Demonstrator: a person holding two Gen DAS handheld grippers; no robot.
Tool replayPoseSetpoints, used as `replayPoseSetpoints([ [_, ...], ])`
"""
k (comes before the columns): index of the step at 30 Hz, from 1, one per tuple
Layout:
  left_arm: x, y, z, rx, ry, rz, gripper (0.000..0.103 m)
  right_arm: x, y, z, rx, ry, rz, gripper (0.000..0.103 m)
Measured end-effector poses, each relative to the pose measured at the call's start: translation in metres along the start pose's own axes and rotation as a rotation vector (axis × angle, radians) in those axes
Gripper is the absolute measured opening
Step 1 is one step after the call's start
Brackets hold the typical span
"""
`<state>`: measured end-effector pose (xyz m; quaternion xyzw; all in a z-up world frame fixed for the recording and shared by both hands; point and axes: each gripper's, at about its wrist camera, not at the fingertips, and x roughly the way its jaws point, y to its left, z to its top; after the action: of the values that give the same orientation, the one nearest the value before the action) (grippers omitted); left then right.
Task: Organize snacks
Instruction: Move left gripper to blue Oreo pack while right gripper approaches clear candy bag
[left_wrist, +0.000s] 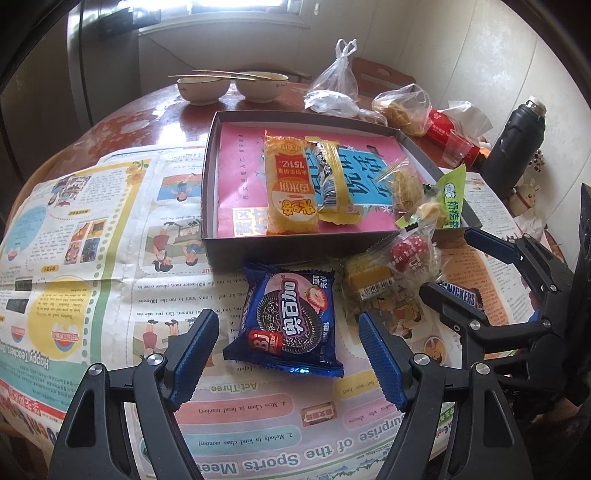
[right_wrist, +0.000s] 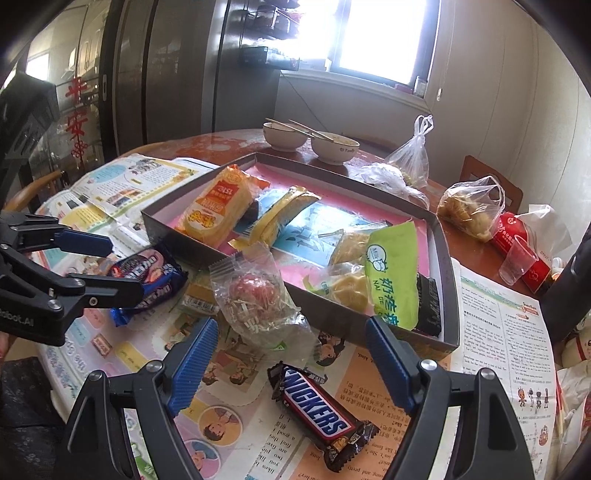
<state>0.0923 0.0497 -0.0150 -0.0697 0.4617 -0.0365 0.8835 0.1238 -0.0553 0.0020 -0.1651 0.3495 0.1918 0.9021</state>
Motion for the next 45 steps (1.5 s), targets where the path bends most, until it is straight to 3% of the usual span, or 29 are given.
replayPoseSetpoints([
  [17,0.013,0.001,-0.003,-0.002,0.029,0.009,0.079,0.022,0.025,0.000,-0.082,-0.004,-0.117,0.079],
  [23,0.018,0.001,-0.002,-0.010,0.039,0.010,0.079,0.024,0.028,0.001,-0.079,-0.020,-0.127,0.073],
  [27,0.022,0.000,-0.002,-0.016,0.044,0.011,0.079,0.021,0.026,0.002,-0.065,-0.041,-0.124,0.061],
  [30,0.024,-0.002,-0.002,-0.019,0.044,0.013,0.079,0.018,0.020,0.004,-0.043,-0.056,-0.110,0.051],
  [41,0.026,-0.005,-0.003,-0.007,0.037,0.025,0.079,0.012,-0.005,0.001,0.102,-0.054,0.022,0.042],
  [45,0.024,-0.002,-0.003,-0.005,0.026,0.039,0.067,0.017,-0.015,-0.005,0.171,-0.031,0.097,0.037],
])
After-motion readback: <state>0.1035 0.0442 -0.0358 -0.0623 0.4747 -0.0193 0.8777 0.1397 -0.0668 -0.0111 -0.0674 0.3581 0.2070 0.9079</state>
